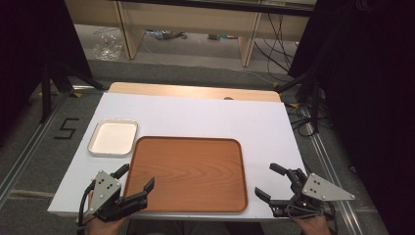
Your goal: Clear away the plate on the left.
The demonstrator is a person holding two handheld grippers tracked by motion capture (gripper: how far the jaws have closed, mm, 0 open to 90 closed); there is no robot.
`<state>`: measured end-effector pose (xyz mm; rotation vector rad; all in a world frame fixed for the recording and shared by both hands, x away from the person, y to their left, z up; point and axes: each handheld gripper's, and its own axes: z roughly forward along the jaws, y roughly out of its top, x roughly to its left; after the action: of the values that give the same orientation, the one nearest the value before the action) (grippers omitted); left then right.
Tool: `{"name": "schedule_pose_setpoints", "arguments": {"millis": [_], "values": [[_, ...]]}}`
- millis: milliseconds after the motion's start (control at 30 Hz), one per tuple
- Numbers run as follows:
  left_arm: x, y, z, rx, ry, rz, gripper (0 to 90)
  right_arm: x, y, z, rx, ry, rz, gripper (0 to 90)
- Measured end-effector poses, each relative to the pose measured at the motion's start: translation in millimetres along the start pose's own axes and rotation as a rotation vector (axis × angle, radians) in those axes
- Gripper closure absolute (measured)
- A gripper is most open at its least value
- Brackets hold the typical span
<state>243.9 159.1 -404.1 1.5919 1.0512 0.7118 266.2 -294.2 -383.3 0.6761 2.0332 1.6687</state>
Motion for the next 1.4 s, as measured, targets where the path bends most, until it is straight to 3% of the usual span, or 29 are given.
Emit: {"name": "schedule_pose_setpoints", "arguments": {"millis": [67,200,233,300,400,767,800,833,900,967,1000,1033,1100,1400], "values": [[1.1,0.4,-0.1,0.001,0.004,0.003,16.6,-1.7,-0.4,1.0,-0.008,0.008,-0.018,17.1],[2.7,-0.3,1.4,0.014,0.012,-0.014,16.8,0.0,-0.2,0.4,0.003,0.002,0.0,17.1],[3.5,-0.2,1.6,0.018,0.012,-0.018,17.0,-0.2,-0.5,0.7,0.007,0.019,0.0,17.1],[5.4,-0.3,1.7,0.011,0.013,-0.022,17.1,-1.4,0.0,0.8,-0.001,0.008,-0.026,17.1],[6.5,-0.1,1.8,0.005,0.019,-0.024,17.3,-1.5,-0.3,1.7,-0.011,0.014,-0.022,17.1],[21.3,-4.1,10.4,0.035,0.073,-0.009,18.2,-1.2,-0.7,1.4,0.008,0.014,-0.032,16.8],[22.6,-4.4,10.7,0.036,0.075,-0.013,18.1,0.5,-1.2,1.5,0.014,0.001,-0.012,16.8],[22.6,-4.4,10.7,0.036,0.075,-0.013,18.1,0.1,-0.5,0.3,0.03,0.025,-0.009,16.7],[25.4,-4.5,12.0,0.042,0.083,-0.014,18.2,-0.9,-0.3,0.7,-0.002,0.008,-0.031,16.7],[27.2,-4.5,13.2,0.047,0.092,-0.009,18.1,-1.5,-0.6,0.8,0.0,0.009,-0.03,16.7],[27.9,-4.9,14.8,0.044,0.096,-0.01,18.2,-1.8,-0.8,1.3,-0.01,0.014,-0.029,16.7],[28.9,-5.2,16.1,0.051,0.103,-0.008,18.1,0.0,-0.7,-0.1,0.013,0.02,0.002,16.7],[32.1,-5.8,19.0,0.059,0.108,-0.007,18.2,-1.9,-0.8,1.4,-0.009,0.013,-0.029,16.7],[49.8,-11.6,41.0,0.118,0.139,0.006,19.6,-1.2,-0.4,0.5,0.001,0.008,-0.032,16.8]]}}
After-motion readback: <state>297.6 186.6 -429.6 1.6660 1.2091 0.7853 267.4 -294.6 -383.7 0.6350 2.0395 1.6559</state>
